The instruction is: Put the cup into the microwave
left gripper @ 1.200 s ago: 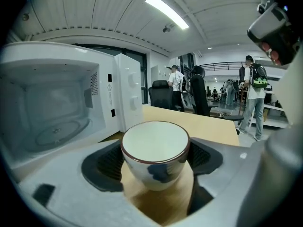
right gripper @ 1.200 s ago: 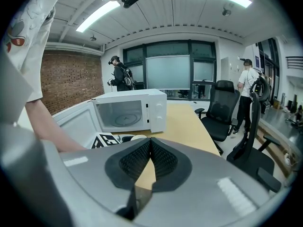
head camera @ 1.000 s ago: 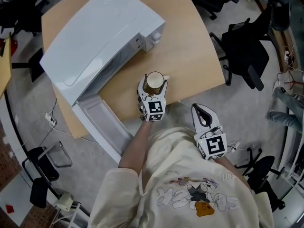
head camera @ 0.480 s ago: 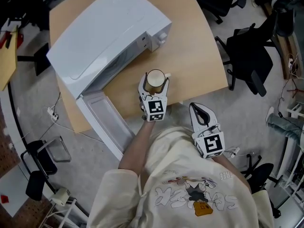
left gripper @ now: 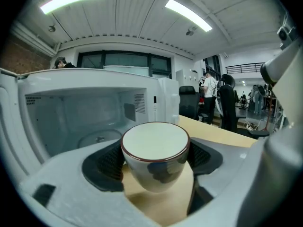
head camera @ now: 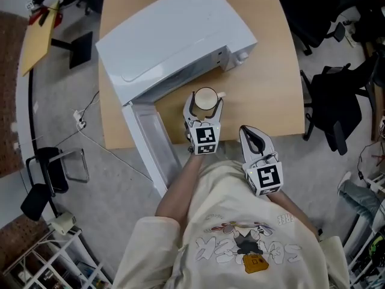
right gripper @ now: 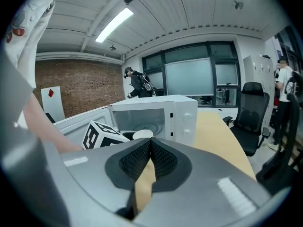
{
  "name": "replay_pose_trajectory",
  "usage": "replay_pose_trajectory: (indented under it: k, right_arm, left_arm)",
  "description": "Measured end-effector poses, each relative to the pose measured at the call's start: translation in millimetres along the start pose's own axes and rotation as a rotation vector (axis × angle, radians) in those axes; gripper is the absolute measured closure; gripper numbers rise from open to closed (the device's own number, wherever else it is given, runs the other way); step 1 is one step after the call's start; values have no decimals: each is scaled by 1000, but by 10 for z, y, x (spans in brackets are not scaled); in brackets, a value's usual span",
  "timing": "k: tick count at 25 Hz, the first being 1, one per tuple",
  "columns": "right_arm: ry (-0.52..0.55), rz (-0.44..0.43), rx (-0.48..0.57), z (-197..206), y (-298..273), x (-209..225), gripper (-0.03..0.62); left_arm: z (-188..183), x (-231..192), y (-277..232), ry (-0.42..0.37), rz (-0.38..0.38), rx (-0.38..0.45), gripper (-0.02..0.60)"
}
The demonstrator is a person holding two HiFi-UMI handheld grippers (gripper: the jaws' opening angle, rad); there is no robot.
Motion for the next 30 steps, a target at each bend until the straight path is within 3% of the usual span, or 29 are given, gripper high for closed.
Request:
replay_pose_trajectory:
  k: [13,25,30]
  right_arm:
    - [12,-192,-34,-2,-732,-170,586]
    - [5,-210,-58,-105,-1141,-277,586]
    - [10,-200,-66,-107,-1204,-274,586]
  left_arm:
    - [-168,-898,-200,74,-274,27,190]
    - [-116,-1478,-563,103,-324,8,190]
    - [-113,-1571,-691,62,-321,40,189]
Point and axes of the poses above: the fingertips, and each gripper's own axes: y backward along the fingers, x to its right, z out of its underside, the point moved 4 cm from there along y, backward along the fingers, and after that the axes turned 9 degrees about x, right-handed, at the moved point
